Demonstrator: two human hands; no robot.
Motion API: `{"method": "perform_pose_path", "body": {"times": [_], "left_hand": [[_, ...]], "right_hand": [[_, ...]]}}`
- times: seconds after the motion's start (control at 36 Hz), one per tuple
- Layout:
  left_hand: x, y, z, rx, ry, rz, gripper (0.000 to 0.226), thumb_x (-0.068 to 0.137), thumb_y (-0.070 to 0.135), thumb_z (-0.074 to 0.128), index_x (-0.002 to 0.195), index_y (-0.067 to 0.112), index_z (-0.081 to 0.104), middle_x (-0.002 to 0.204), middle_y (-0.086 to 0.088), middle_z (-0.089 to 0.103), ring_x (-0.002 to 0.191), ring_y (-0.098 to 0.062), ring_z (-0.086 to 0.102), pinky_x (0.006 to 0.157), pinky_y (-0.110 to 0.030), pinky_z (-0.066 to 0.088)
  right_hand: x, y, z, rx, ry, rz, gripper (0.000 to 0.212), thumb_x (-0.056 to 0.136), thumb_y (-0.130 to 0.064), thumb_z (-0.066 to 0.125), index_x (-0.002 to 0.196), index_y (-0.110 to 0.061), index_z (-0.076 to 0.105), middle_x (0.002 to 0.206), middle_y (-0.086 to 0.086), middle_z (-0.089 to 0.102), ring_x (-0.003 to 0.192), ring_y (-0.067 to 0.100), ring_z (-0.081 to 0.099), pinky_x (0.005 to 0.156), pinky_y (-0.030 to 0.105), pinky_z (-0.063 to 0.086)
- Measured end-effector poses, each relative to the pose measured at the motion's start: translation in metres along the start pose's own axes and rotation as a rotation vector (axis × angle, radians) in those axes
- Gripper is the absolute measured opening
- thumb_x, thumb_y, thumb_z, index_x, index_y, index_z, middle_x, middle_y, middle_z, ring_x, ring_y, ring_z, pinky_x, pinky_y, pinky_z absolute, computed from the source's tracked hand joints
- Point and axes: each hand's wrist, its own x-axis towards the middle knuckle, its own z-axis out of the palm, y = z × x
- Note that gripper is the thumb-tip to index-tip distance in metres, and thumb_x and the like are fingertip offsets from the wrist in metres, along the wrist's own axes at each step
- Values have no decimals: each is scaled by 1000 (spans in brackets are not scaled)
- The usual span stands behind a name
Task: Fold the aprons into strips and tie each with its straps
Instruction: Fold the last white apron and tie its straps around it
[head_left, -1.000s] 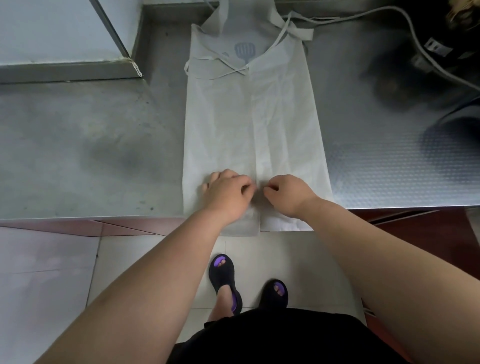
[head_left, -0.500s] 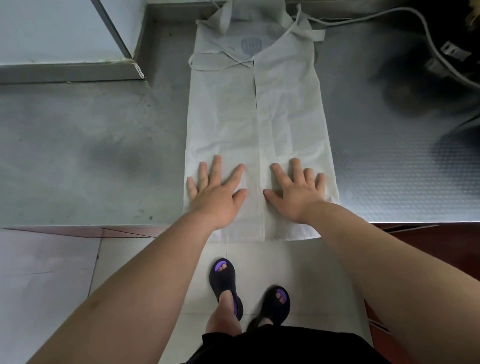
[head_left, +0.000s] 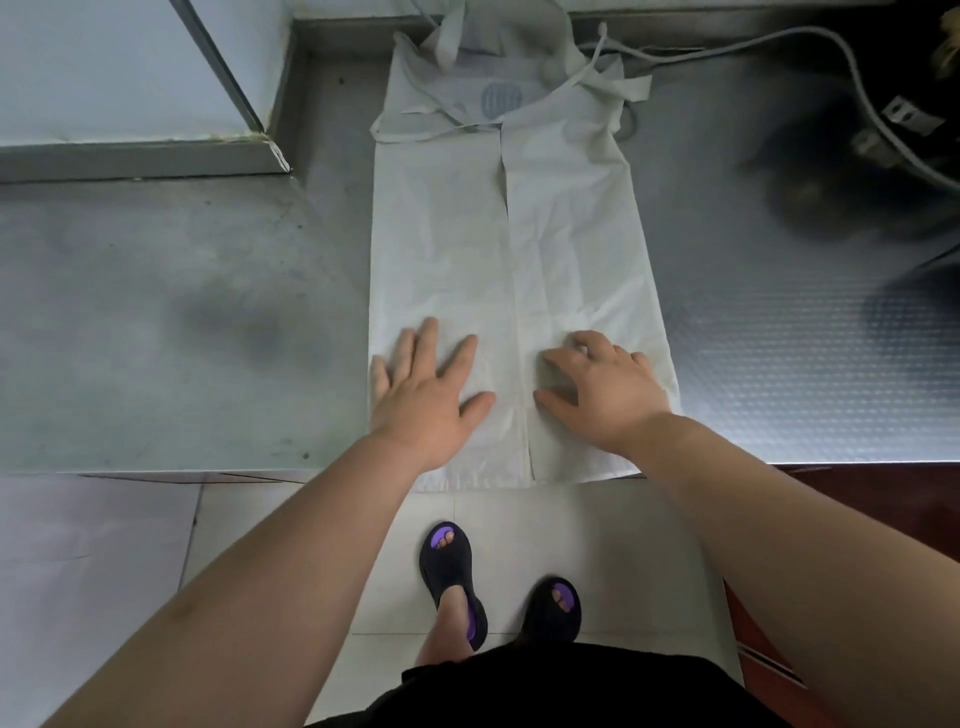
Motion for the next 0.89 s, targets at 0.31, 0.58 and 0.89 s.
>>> {"method": "perform_pose_path", "body": {"times": [0.31,0.58,0.89], "left_hand": [[-52,17,25,-180,245,78,47,80,38,36,109,17,68,123,-9,59,112,-34,55,89,-45,43],[-44,86,15,-198,216,309,40,94,11,45,132,16,55,143,-7,44,131,-28,38,104,-35,31],[0,119,16,-100,5,391,51,98,5,36,143,29,40,156,3,23,142,-18,23,111,-24,19]], "right_hand": [[-33,21,12,53,282,79,26,92,-19,46,111,-15,64,113,7,62,105,31,54,87,33,32],[-75,68,9,420,191,442,35,98,-25,38,129,-10,44,122,17,56,109,35,52,81,36,39],[-80,82,10,553,33,399,34,94,-32,50,79,-4,61,76,8,60,77,26,54,59,29,40]]}}
